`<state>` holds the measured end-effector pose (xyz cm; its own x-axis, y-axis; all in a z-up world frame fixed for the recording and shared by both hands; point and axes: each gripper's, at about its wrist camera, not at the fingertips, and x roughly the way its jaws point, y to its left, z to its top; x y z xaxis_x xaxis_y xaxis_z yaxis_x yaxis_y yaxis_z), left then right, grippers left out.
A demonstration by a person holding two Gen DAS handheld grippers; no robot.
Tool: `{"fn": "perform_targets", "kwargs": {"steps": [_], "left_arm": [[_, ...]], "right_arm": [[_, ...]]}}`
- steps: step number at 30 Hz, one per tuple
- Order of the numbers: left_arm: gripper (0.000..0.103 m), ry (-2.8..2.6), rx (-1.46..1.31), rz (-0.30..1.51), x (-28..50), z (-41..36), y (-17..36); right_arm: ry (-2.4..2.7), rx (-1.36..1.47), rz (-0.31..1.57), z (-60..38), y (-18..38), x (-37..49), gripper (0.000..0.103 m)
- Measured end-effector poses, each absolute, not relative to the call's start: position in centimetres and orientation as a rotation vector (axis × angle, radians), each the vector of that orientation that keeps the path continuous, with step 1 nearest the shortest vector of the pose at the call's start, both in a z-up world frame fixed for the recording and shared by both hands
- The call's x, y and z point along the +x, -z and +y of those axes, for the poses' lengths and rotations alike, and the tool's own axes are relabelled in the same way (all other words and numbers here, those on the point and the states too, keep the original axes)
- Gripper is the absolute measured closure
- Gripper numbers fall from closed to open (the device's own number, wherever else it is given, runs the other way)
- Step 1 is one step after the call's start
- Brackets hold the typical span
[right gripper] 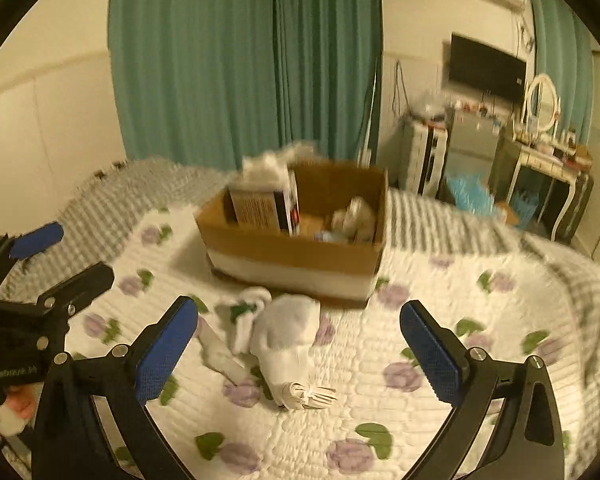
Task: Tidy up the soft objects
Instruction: 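Move both open grippers back toward the remaining items, then grasp the rolled cream strap with the right gripper while the left gripper grasps a small white item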
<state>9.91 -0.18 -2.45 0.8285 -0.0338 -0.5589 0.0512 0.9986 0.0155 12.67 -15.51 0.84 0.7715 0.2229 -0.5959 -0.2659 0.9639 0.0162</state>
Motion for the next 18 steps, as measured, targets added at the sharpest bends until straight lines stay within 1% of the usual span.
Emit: {"fn": "perform_targets", "kwargs": {"steps": [6, 10, 12, 13, 15, 16, 17, 18], "left_arm": [[0.003, 0.034, 0.035, 0.706, 11.8, -0.4, 8.5], [0.003, 0.055, 0.058, 0.757, 12.2, -0.9, 10.9], [0.003, 0.07, 0.079, 0.78, 12.2, -1.3, 11.7], [0.003, 0.079, 0.085, 0.79, 12.2, -1.4, 11.9], [0.003, 0.09, 0.087, 0.797, 12.2, -1.6, 12.2], [0.003, 0.095, 0.087, 0.8, 12.1, -1.6, 12.2], [0.003, 0.103, 0.088, 0.803, 12.1, -1.6, 12.3], [0.003, 0.105, 0.094, 0.805, 12.0, -1.8, 12.4]], "right_arm": [[-0.269, -0.016, 0.754, -16.2, 6.7, 15.1, 0.001], [-0.256, -0.032, 0.854, -16.7, 9.9, 15.1, 0.002], [-0.252, -0.019, 0.876, -16.9, 10.4, 15.1, 0.003], [-0.243, -0.01, 0.892, -17.1, 10.8, 15.2, 0.005], [-0.237, 0.008, 0.92, -17.4, 11.4, 15.5, 0.016], [-0.254, 0.03, 0.936, -17.5, 11.7, 15.8, 0.017], [-0.265, 0.053, 0.948, -17.6, 11.9, 15.9, 0.021], [-0.268, 0.064, 0.953, -17.7, 11.9, 16.0, 0.03]]}}
